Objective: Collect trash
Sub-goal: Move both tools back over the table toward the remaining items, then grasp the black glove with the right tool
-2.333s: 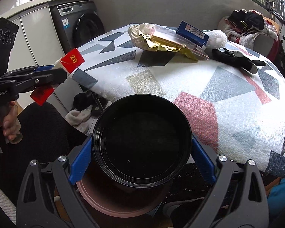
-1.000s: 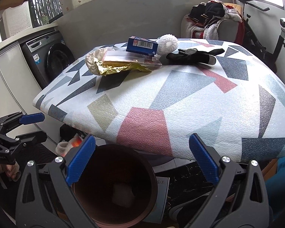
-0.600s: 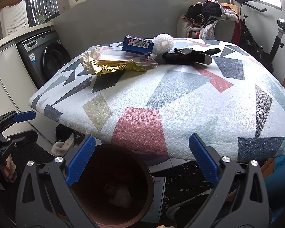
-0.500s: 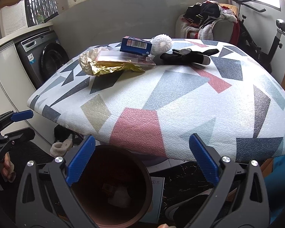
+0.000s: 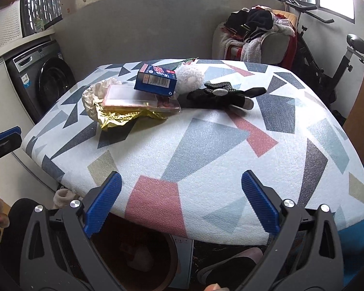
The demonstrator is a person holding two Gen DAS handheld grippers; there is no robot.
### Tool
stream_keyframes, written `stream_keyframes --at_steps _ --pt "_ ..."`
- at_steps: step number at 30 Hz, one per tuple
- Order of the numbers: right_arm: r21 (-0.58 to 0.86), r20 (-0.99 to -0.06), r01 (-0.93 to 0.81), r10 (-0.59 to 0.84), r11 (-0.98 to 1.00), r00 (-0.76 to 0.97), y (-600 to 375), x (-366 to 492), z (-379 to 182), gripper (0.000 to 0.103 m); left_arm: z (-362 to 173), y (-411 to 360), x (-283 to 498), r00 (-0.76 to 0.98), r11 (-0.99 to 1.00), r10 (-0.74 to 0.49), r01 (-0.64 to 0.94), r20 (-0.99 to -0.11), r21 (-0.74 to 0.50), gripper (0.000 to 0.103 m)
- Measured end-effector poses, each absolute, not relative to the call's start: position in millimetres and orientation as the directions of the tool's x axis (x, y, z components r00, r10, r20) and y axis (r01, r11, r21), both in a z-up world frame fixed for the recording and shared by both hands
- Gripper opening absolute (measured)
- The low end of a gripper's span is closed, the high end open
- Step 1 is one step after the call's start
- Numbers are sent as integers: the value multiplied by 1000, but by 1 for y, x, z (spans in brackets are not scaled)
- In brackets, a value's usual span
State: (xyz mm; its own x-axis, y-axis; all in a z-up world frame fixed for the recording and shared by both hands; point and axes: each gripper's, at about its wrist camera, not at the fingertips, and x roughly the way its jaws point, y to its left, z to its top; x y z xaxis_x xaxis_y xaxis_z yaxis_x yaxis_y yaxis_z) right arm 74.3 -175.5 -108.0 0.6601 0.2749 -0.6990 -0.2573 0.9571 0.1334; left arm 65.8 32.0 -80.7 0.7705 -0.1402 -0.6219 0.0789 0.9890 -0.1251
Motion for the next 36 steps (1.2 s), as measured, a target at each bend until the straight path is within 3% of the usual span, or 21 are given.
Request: stream_keyframes --at_steps 8,13,17,26,30,36 --pt "111 -670 -249 257 962 696 -181 101 -78 97 -52 52 90 801 988 -131 56 -584 -145 97" --pt "114 -661 -264 272 958 700 -180 117 -67 97 -51 57 99 811 995 -96 63 -577 -77 97" --pt "81 -662 -225 221 971 716 -184 136 -64 97 -57 64 110 778 985 -167 108 -605 -133 97" --pt "56 -683 -148 146 987 716 -216 207 -78 97 -74 79 134 758 975 -184 61 -626 -212 97" --pt "117 -713 -120 168 986 681 -224 239 -96 82 -77 82 144 768 973 -180 50 -615 -223 97" --pt "220 -754 42 143 975 641 -245 282 -130 75 -82 87 156 772 960 -216 55 -598 -275 97"
